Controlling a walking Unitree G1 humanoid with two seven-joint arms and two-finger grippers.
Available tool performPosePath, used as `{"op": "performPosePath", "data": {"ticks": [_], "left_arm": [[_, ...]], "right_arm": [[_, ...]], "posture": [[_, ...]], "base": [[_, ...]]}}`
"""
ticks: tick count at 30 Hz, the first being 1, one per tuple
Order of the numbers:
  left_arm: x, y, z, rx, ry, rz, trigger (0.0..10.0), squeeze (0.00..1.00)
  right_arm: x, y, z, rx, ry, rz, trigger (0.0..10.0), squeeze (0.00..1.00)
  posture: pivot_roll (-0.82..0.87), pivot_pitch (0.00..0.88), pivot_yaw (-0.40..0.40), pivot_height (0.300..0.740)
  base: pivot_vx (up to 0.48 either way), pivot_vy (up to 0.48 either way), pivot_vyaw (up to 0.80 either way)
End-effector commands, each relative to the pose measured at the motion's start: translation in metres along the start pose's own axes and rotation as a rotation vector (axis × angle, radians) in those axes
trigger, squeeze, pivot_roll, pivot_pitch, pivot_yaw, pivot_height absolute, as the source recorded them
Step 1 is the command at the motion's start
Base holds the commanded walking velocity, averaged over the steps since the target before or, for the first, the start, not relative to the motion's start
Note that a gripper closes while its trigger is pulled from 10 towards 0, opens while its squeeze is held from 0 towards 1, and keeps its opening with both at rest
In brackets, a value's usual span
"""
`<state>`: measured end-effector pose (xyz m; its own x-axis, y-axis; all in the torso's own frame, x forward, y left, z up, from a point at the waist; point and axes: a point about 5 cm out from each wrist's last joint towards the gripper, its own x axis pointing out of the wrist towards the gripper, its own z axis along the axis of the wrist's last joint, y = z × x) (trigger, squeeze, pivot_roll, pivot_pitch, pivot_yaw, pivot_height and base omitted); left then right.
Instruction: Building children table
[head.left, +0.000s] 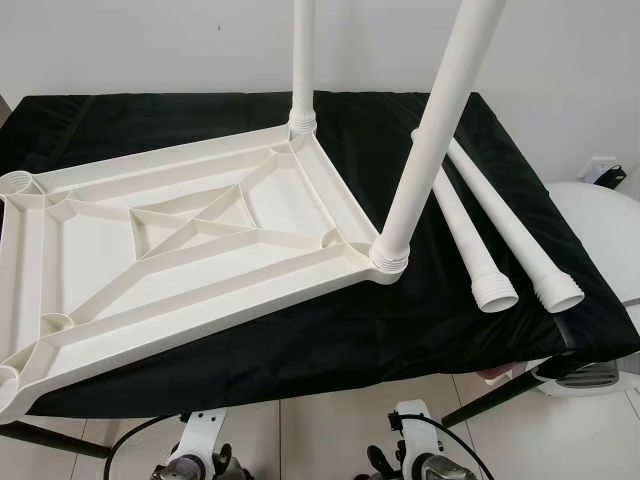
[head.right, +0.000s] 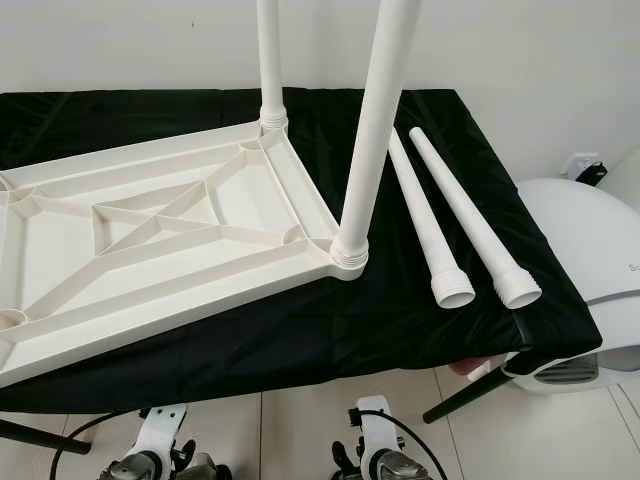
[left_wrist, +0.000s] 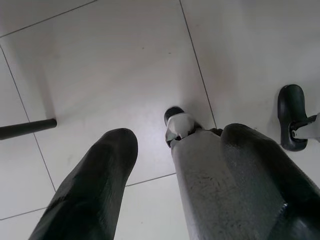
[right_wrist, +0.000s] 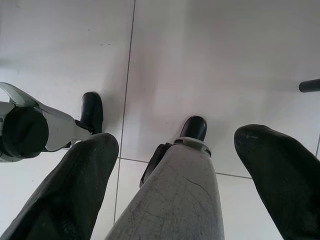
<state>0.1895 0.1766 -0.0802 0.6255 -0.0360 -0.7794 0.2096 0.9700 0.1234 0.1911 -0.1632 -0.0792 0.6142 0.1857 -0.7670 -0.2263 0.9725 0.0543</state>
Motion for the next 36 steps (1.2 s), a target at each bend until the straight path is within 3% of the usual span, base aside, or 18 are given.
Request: {"op": "performPosePath", "data": {"ticks": [1, 36], "left_arm": [[-0.001, -0.004, -0.007, -0.013, 0.017, -0.013, 10.0, 0.00], [-0.001, -0.014, -0.010, 0.011, 0.039, -0.048, 10.0, 0.00]], "right_arm": [[-0.002, -0.001, -0.008, 0.011, 0.027, -0.003, 10.0, 0.00], [-0.001, 0.000, -0.006, -0.003, 0.025, 0.004, 10.0, 0.00]], "posture": [[0.04, 0.098, 0.023, 0.740], [0.05, 0.053, 0.028, 0.740]], "base": [[0.000, 0.000, 0.00], [0.000, 0.000, 0.00]]}}
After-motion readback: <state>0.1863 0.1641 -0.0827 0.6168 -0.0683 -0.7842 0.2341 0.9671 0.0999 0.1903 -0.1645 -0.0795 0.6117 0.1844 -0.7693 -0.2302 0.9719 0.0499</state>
